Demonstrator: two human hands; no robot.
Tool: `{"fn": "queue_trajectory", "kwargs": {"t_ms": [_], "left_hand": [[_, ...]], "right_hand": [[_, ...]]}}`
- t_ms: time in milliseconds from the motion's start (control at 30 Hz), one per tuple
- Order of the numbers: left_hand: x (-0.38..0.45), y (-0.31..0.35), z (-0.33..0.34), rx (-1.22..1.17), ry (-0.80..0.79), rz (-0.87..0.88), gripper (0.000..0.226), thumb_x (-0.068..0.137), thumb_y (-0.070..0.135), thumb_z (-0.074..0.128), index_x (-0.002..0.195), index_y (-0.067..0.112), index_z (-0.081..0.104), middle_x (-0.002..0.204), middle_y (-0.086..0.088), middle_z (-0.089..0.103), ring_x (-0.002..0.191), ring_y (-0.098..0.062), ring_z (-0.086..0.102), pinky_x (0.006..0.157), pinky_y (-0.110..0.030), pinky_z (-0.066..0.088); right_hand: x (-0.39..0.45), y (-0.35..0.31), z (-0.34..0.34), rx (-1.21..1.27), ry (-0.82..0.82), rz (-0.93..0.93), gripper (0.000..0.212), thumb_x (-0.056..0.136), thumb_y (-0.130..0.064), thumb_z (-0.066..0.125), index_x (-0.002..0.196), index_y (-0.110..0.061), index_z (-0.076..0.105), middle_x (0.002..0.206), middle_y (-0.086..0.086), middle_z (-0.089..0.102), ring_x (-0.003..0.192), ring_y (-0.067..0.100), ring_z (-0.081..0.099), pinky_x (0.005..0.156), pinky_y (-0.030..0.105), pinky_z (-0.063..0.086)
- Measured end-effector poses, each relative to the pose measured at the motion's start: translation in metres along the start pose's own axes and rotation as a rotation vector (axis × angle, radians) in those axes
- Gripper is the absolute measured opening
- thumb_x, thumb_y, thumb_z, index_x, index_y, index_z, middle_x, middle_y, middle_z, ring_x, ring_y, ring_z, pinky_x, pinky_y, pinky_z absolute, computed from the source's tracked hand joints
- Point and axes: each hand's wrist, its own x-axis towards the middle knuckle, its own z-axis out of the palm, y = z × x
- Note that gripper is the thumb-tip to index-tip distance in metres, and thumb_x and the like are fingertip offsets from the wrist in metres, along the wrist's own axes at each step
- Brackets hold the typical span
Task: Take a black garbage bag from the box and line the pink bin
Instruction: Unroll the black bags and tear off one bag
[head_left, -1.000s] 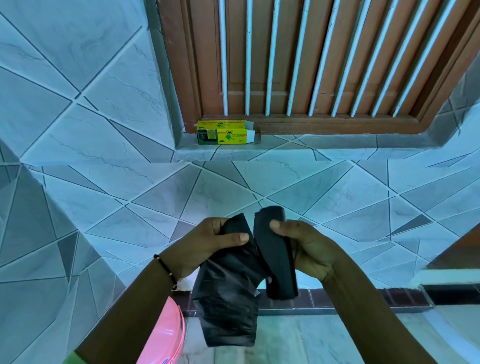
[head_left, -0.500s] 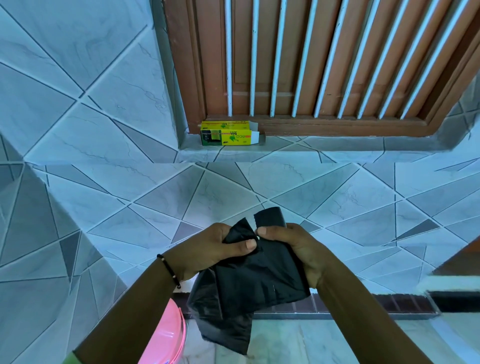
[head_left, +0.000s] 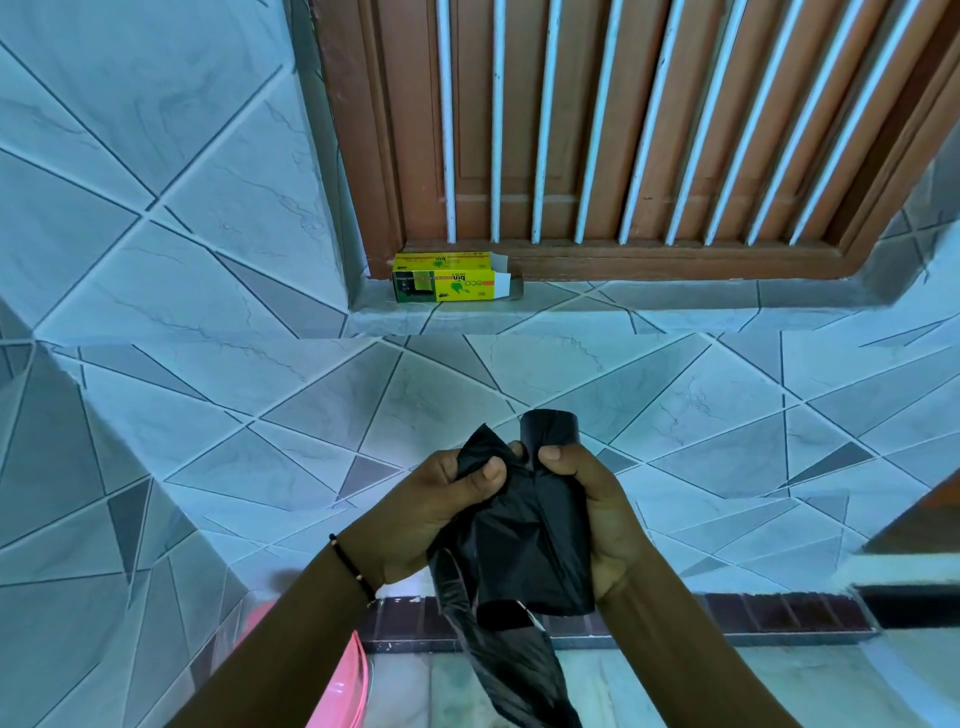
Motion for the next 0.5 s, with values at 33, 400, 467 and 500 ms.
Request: {"fn": "queue_trajectory", "kwargs": {"t_ms": [33,400,467,500], "left_hand": [[0.000,-0.002,0.002,-0.035,0.000,0.002,0.040,0.058,0.045,0.078,0.085,0.016,0.075,0.090,0.000,0.075,0.085,-0.010,0.070,0.073,-0.018,0.054],[0.006,-0.014,0.005,-0.159,0.004,0.037,0.047,0.049,0.046,0.086,0.082,0.013,0.077,0.088,-0.002,0.076,0.084,-0.013,0.071,0.073,-0.020,0.055],[0.006,-0.015,0.003,-0.139,0.008,0.040,0.045,0.051,0.046,0.084,0.081,0.014,0.076,0.089,-0.003,0.076,0.085,-0.013,0.071,0.073,-0.020,0.055],[0.007,-0.015,0.002,-0.106,0.020,0.040,0.046,0.051,0.047,0.083,0.082,0.014,0.076,0.090,-0.003,0.076,0.086,-0.013,0.071,0.074,-0.020,0.055]], "right_hand": [[0.000,0.000,-0.001,-0.003,-0.002,-0.010,0.041,0.045,-0.019,0.086,0.079,-0.011,0.065,0.083,0.012,0.069,0.075,0.027,0.067,0.075,0.035,0.056],[0.003,-0.003,-0.007,0.004,-0.001,-0.065,0.038,0.048,-0.020,0.085,0.077,-0.009,0.063,0.067,0.009,0.064,0.065,0.023,0.064,0.068,0.032,0.055],[0.003,-0.004,-0.007,-0.022,0.022,-0.057,0.041,0.048,-0.022,0.087,0.078,-0.008,0.064,0.071,0.012,0.065,0.069,0.025,0.064,0.072,0.033,0.055],[0.002,-0.005,-0.008,-0.042,0.049,-0.053,0.043,0.046,-0.024,0.089,0.079,-0.008,0.065,0.075,0.014,0.066,0.070,0.027,0.065,0.073,0.034,0.056]]}}
